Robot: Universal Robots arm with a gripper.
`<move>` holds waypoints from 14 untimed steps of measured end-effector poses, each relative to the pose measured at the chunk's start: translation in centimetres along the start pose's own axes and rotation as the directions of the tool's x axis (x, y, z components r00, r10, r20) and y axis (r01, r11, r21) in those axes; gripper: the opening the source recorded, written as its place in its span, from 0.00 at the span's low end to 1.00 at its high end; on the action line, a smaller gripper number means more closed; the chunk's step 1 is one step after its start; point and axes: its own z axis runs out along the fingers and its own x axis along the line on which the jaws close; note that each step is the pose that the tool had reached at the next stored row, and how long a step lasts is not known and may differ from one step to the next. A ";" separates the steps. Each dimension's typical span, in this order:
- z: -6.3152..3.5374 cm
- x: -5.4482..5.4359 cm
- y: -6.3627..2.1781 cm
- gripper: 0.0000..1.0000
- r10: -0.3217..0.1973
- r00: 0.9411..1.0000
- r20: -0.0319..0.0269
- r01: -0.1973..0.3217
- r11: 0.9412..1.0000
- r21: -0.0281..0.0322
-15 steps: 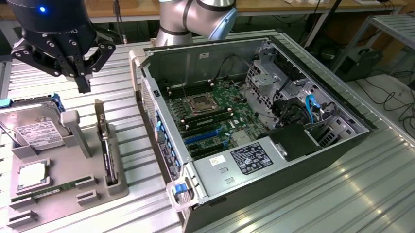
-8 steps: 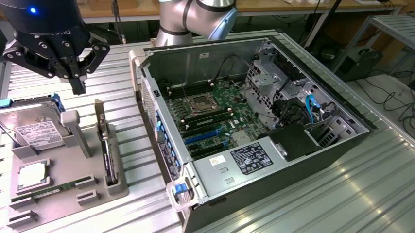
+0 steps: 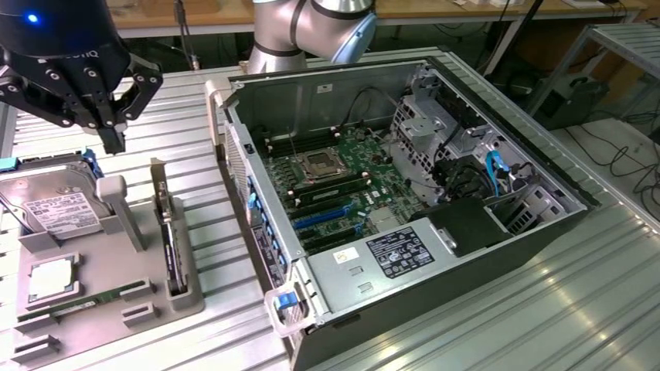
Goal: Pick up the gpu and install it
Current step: 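Reach for the gpu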
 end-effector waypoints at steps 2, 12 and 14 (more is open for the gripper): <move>-0.01 0.2 -0.07 0.11 0.000 1.000 0.000 0.000 1.000 0.000; 0.07 -0.4 -0.60 0.11 0.001 1.000 -0.004 -0.001 1.000 0.000; 0.10 -0.5 -0.70 0.11 0.002 1.000 -0.005 -0.002 1.000 0.000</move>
